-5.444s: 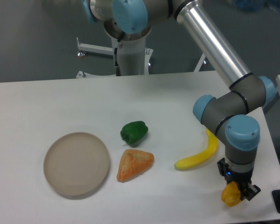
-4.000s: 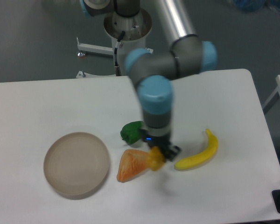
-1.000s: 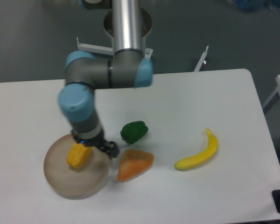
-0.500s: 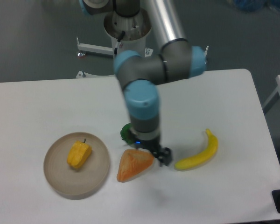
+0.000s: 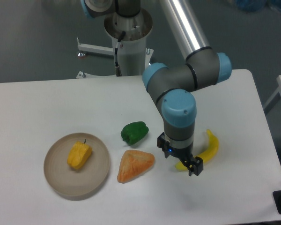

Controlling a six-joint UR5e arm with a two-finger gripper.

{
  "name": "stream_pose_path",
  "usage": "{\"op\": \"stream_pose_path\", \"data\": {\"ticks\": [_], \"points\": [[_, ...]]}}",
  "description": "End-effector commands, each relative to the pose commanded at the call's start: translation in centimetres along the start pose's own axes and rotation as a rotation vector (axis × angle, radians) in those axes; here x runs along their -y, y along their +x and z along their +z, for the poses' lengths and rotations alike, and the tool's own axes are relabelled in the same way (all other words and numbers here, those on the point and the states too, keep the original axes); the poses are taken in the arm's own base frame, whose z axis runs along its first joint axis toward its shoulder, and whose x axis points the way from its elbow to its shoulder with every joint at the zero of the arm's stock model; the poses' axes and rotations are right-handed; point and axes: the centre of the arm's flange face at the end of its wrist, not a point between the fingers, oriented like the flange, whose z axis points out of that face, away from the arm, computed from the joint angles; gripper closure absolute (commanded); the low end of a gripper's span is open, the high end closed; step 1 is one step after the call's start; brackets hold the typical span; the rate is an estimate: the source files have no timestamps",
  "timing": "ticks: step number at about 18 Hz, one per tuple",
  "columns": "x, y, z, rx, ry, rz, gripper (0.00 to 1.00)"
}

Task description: Place the yellow pepper on the plate

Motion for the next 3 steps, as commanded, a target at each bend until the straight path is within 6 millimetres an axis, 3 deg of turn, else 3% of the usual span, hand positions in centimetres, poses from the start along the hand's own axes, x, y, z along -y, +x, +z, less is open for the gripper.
{"op": "stream_pose_path", "data": {"ticks": [3], "points": [[-0.06, -0.15, 0.02, 0.004, 0.002, -0.002, 0.0]]}}
